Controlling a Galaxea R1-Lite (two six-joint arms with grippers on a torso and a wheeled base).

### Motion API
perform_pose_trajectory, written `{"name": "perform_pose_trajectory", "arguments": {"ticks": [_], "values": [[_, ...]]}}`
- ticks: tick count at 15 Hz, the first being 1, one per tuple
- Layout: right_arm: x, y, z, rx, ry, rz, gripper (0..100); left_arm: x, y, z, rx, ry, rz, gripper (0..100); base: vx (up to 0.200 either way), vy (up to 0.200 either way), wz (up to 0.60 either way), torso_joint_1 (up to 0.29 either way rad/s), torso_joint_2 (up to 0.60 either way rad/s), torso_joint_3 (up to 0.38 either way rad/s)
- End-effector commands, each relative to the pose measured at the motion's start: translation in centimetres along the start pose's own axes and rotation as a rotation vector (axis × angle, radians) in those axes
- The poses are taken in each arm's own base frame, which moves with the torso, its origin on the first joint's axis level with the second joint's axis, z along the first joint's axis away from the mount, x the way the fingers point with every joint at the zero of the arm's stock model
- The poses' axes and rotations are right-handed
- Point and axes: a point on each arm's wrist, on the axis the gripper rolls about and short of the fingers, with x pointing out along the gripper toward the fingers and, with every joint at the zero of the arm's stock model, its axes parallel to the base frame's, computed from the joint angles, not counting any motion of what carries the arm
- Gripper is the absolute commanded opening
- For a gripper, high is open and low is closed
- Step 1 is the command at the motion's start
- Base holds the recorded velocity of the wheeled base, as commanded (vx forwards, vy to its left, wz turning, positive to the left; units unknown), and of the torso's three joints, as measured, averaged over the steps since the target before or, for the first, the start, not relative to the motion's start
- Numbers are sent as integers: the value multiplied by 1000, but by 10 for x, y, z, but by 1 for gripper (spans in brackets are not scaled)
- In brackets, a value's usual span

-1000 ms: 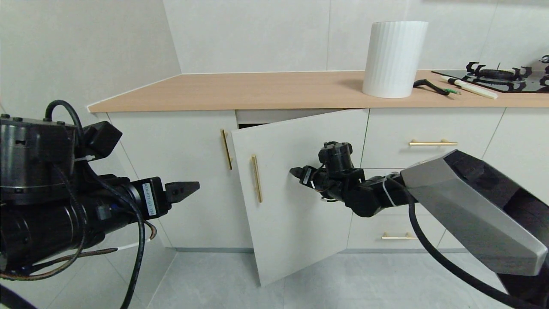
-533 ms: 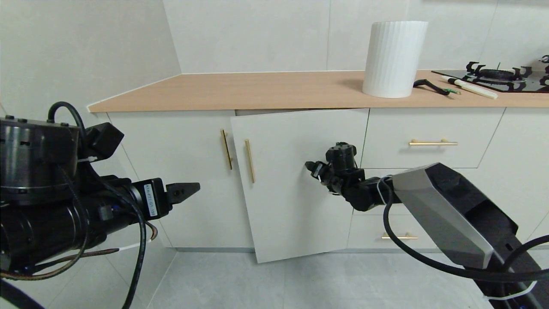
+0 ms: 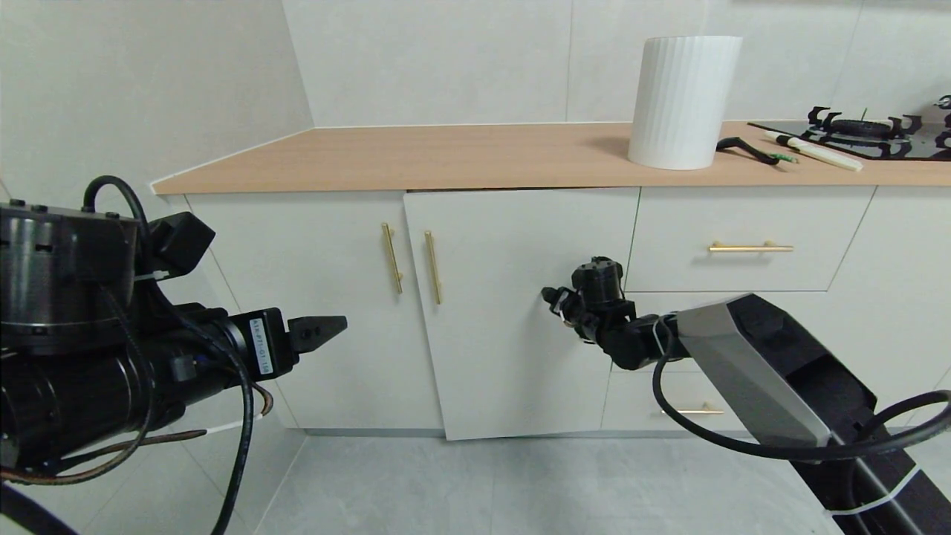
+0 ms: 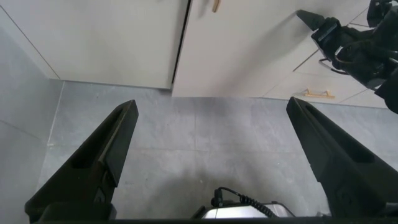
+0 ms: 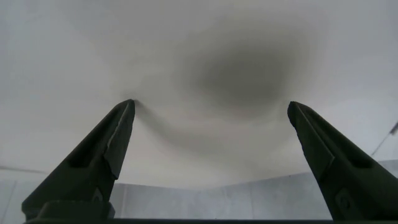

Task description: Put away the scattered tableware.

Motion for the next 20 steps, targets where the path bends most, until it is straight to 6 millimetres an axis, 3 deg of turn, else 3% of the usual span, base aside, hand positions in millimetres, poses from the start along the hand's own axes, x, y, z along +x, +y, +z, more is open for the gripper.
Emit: {"name": "perform_pose_trajectory", "arguments": {"ticks": [1, 10, 17, 20], "values": [[2, -6, 1, 1, -1, -11, 100, 0, 0, 0, 0, 2, 1, 100, 0, 0, 0, 0, 0, 0], [11, -29, 2, -7, -24, -78, 100, 2, 0, -1, 1, 6, 3, 100, 0, 0, 0, 0, 0, 0], [11, -28, 4, -7, -31, -81, 100, 1, 0, -1, 1, 5, 3, 100, 0, 0, 0, 0, 0, 0], [-10, -6, 38, 15, -76, -41, 100, 0, 0, 0, 0, -6, 13, 100, 0, 0, 0, 0, 0, 0]]}}
